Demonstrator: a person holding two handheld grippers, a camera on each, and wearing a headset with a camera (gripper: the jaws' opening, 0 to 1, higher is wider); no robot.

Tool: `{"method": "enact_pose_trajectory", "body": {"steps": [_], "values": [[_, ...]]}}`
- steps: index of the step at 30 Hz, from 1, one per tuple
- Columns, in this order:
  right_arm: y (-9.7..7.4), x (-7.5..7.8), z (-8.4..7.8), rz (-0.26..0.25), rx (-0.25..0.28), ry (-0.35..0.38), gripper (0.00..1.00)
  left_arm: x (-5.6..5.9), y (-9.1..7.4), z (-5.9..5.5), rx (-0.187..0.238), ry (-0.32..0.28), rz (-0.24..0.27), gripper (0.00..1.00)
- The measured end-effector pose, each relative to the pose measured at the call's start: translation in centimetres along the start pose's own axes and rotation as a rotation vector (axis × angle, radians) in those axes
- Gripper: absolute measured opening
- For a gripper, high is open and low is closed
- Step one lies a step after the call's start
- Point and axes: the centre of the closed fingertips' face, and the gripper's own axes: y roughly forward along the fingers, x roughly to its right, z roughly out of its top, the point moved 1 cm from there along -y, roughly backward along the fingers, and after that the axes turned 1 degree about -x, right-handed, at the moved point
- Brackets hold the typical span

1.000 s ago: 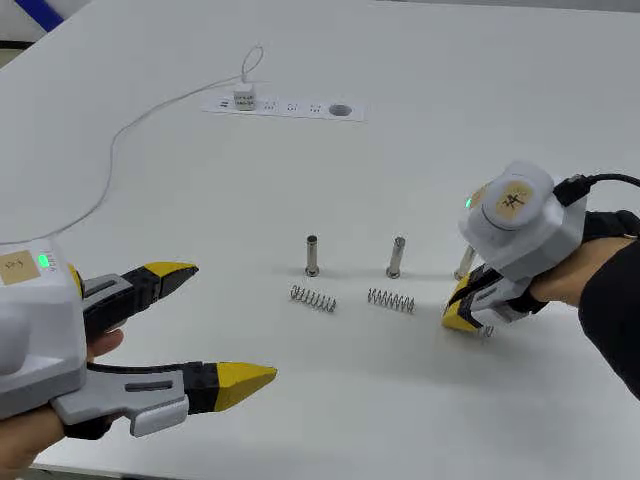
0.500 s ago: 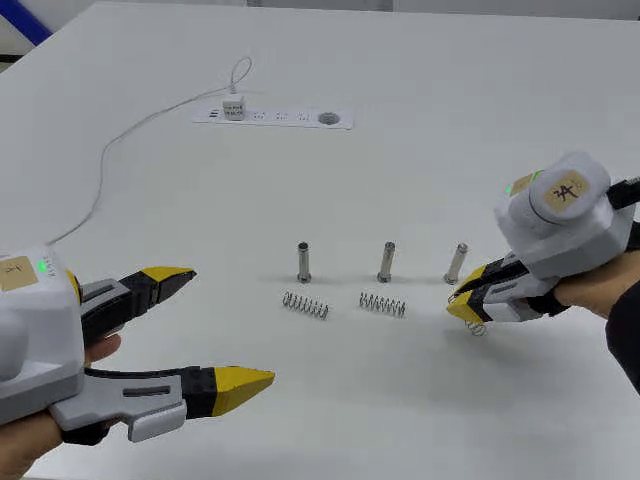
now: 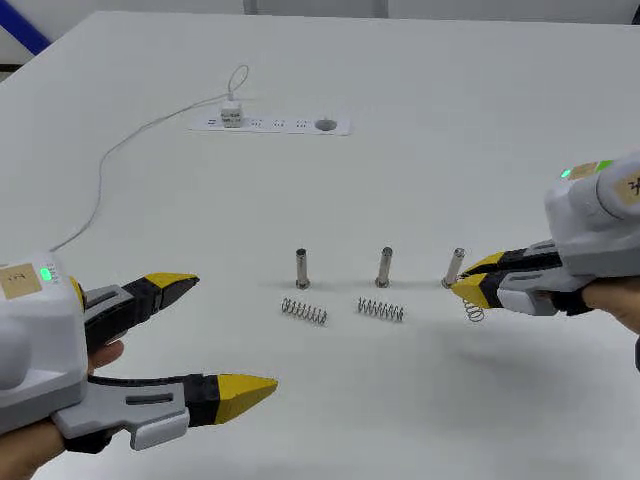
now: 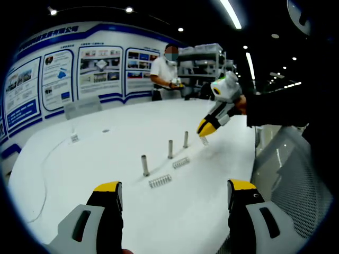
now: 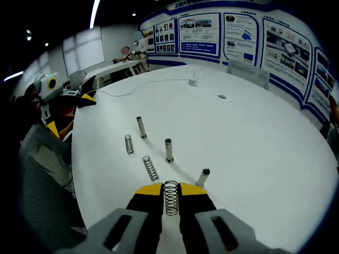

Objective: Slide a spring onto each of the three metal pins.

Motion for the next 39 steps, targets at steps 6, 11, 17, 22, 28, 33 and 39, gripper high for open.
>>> {"method": "enact_pose_trajectory", "body": {"steps": [6, 11, 17, 22, 28, 33, 39], "values": [[-0.5, 0.5, 1.1, -0.02, 0.053, 0.012, 0.12, -0.1, 0.0, 0.0, 0.001, -0.001, 0.002, 0.83], [-1.2, 1.4, 2.6, -0.05, 0.121, 0.026, 0.12, 0.0, 0.0, 0.0, 0.0, 0.0, 0.001, 0.83], [-1.7, 2.9, 4.0, -0.098, 0.201, 0.058, 0.12, 0.0, 0.0, 0.0, 0.001, 0.0, 0.004, 0.83], [-1.8, 4.2, 5.0, -0.126, 0.27, 0.106, 0.12, 0.0, 0.0, 0.0, -0.001, 0.001, 0.006, 0.83], [-1.1, 4.9, 5.5, -0.137, 0.322, 0.122, 0.12, 0.0, -0.1, 0.0, -0.003, 0.0, 0.009, 0.83], [0.0, 5.1, 5.2, -0.13, 0.337, 0.128, 0.12, 0.0, -0.1, 0.0, -0.005, 0.001, 0.01, 0.83], [0.7, 5.7, 4.3, -0.141, 0.34, 0.149, 0.12, -0.2, -0.3, -0.1, -0.007, -0.004, 0.016, 0.83]]}}
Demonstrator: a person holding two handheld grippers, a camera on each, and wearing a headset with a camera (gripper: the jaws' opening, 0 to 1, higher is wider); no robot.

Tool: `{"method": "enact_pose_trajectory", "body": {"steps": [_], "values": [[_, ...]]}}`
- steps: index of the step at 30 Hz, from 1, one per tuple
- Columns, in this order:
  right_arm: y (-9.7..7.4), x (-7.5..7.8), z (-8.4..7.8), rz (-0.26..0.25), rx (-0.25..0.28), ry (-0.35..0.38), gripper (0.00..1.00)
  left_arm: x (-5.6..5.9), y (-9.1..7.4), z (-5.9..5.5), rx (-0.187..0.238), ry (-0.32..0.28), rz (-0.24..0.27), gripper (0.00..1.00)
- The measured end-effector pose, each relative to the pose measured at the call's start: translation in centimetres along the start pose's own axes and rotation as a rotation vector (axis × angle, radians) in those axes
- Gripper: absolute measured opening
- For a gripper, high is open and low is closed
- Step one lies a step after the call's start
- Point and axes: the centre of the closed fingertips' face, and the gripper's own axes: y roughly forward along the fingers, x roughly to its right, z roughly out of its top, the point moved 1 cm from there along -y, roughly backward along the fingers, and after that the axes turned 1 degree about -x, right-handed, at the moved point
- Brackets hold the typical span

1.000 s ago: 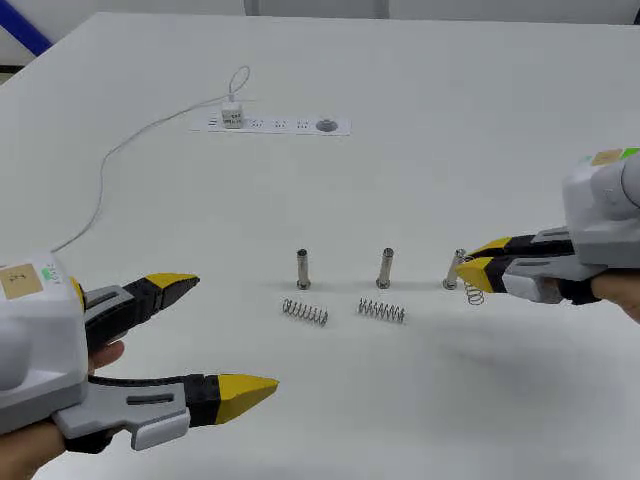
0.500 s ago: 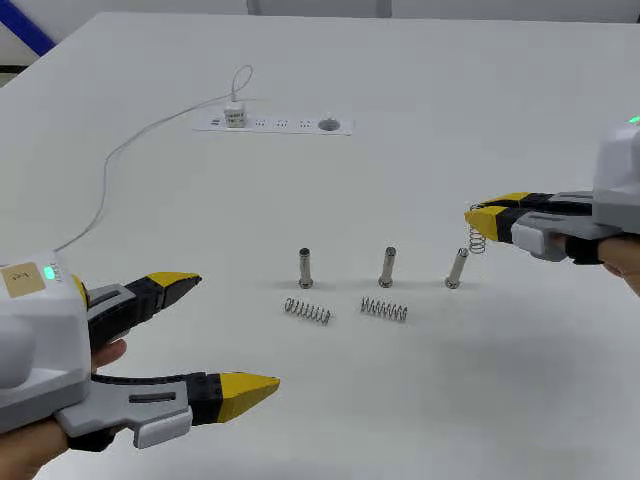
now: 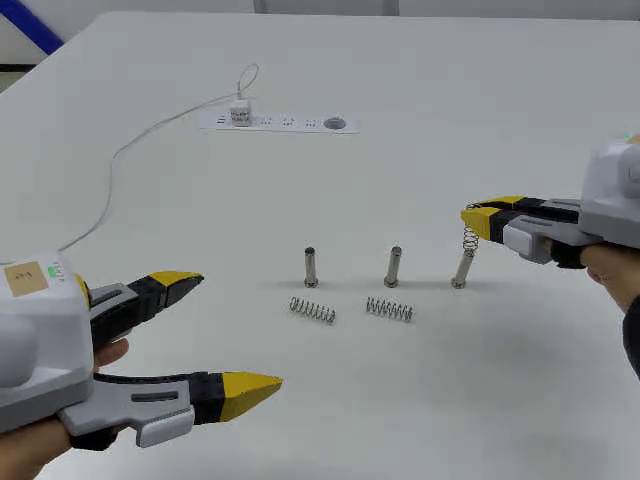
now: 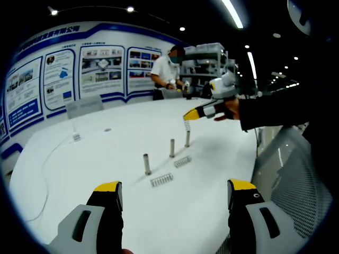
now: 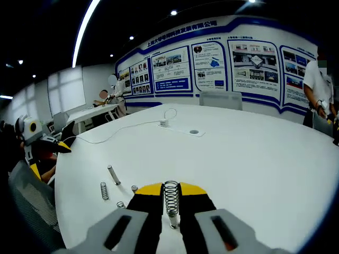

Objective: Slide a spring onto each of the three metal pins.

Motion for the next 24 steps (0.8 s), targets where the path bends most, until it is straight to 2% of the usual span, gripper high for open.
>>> {"method": "enact_pose_trajectory", "body": {"steps": [5, 12, 17, 24], "values": [[-0.03, -0.33, -0.37, 0.016, 0.012, 0.014, 0.12, 0.04, 0.07, -0.04, -0.002, -0.001, 0.0, 0.83], [-0.41, -0.6, -0.44, 0.027, 0.052, -0.024, 0.12, 0.0, 0.06, -0.05, -0.002, 0.0, 0.0, 0.83], [-0.64, -0.48, -0.19, 0.028, 0.079, -0.02, 0.12, 0.09, 0.12, -0.05, -0.003, 0.002, -0.003, 0.83], [-0.76, -0.43, -0.47, 0.031, 0.088, -0.015, 0.12, 0.07, 0.08, 0.0, -0.002, 0.001, -0.003, 0.83]]}}
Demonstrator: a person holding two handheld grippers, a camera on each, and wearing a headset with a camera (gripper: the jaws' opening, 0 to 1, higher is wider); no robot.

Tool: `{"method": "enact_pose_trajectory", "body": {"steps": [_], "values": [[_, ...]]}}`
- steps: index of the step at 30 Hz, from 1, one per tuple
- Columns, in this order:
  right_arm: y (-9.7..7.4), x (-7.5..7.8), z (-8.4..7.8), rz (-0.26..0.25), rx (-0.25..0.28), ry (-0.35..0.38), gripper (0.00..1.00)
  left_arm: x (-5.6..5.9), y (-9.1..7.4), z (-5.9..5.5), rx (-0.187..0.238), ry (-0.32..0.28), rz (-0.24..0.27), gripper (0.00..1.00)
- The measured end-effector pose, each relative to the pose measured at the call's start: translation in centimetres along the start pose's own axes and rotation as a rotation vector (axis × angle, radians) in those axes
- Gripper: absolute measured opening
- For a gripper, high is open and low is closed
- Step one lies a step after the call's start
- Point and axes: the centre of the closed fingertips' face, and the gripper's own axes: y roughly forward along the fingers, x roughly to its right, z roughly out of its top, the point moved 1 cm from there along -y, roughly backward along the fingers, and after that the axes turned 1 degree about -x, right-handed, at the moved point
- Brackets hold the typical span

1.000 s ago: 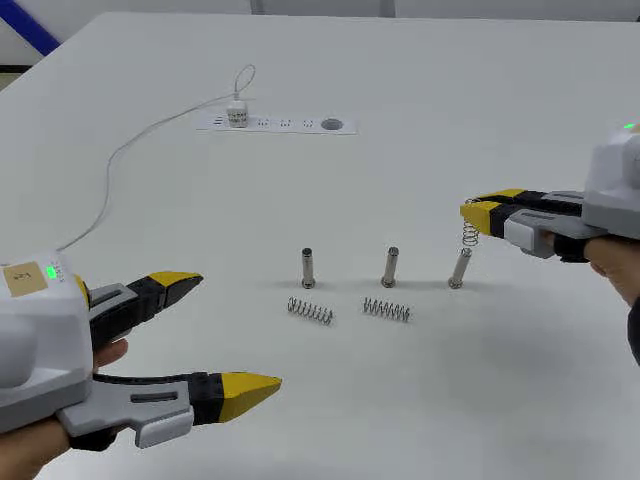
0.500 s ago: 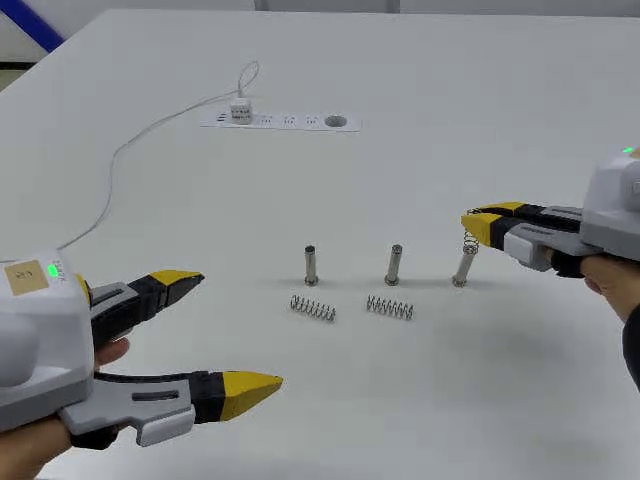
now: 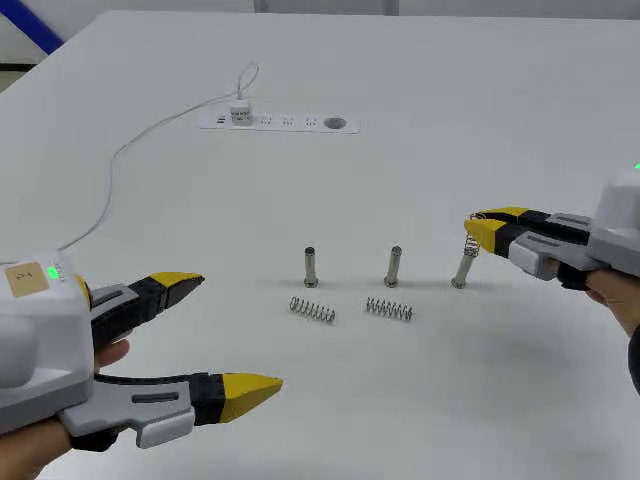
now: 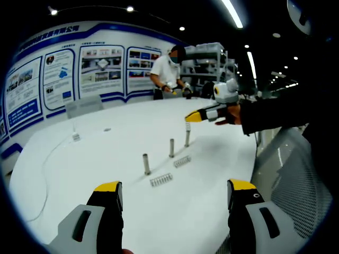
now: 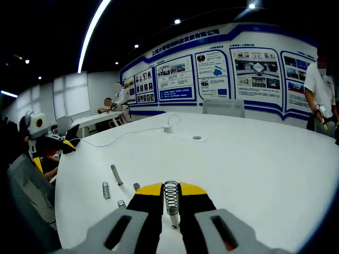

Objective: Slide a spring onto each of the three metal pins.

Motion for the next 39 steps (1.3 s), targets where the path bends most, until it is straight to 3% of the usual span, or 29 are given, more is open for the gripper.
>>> {"method": "enact_pose_trajectory", "body": {"steps": [12, 22, 30, 33, 34, 39], "values": [[0.0, 0.1, -1.1, 0.015, 0.028, 0.046, 0.12, 0.1, 0.0, 0.0, -0.002, 0.0, -0.002, 0.83], [0.6, -0.2, -3.0, 0.014, -0.036, 0.014, 0.12, 0.1, 0.0, -0.1, -0.002, -0.003, -0.002, 0.82], [1.0, -0.1, -4.5, -0.005, -0.109, -0.02, 0.12, 0.1, 0.1, -0.1, -0.002, -0.005, -0.001, 0.82], [1.3, 0.2, -5.3, -0.024, -0.162, -0.046, 0.12, 0.0, 0.1, -0.1, -0.001, -0.007, 0.0, 0.82], [1.3, 0.1, -5.1, -0.02, -0.145, -0.047, 0.12, 0.0, 0.1, -0.1, -0.001, -0.007, 0.0, 0.82], [1.3, 0.2, -5.2, -0.029, -0.168, -0.05, 0.12, 0.0, 0.1, -0.1, 0.002, -0.009, 0.001, 0.82]]}}
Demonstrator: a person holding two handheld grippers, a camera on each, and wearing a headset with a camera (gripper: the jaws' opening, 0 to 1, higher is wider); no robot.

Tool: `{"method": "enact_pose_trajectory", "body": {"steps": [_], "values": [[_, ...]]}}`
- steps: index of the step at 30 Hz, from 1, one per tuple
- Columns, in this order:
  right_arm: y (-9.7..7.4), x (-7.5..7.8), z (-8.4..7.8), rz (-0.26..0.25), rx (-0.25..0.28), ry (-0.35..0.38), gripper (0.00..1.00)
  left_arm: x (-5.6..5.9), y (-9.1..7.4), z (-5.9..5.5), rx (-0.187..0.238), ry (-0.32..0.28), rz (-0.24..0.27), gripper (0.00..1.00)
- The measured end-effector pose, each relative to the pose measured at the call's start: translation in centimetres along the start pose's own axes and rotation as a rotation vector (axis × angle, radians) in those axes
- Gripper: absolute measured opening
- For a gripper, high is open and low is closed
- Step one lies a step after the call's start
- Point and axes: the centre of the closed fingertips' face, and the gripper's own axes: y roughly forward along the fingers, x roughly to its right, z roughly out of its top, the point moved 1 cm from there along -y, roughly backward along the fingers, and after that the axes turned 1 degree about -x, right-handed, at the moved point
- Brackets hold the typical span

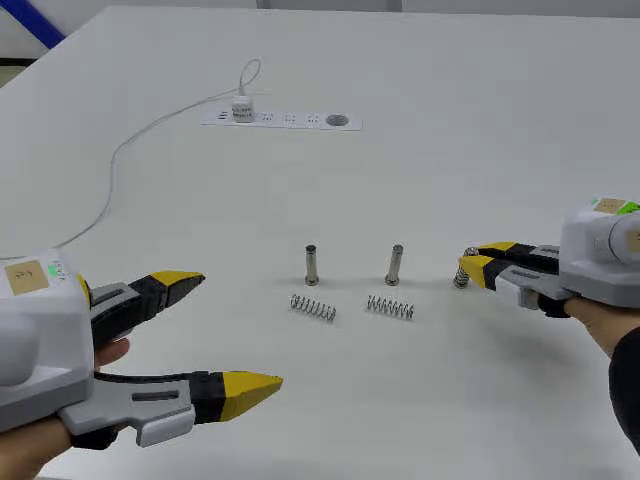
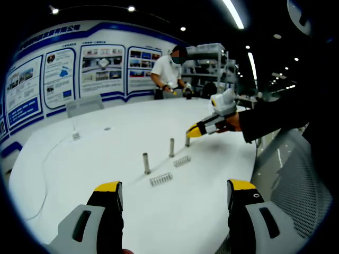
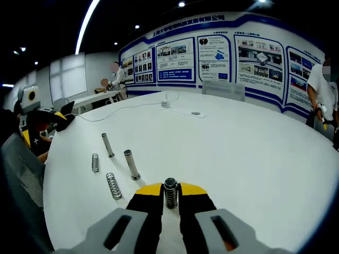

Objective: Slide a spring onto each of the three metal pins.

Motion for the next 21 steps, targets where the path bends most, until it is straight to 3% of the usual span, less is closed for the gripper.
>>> {"method": "enact_pose_trajectory", "body": {"steps": [16, 21], "values": [[-1.5, 0.3, -0.8, -0.004, -0.061, 0.0, 0.18, 0.0, 0.0, 0.2, 0.012, 0.003, -0.002, 0.83], [-2.2, -0.4, -1.0, 0.007, -0.081, -0.019, 0.18, 0.0, 0.0, 0.3, 0.018, 0.002, -0.001, 0.83]]}}
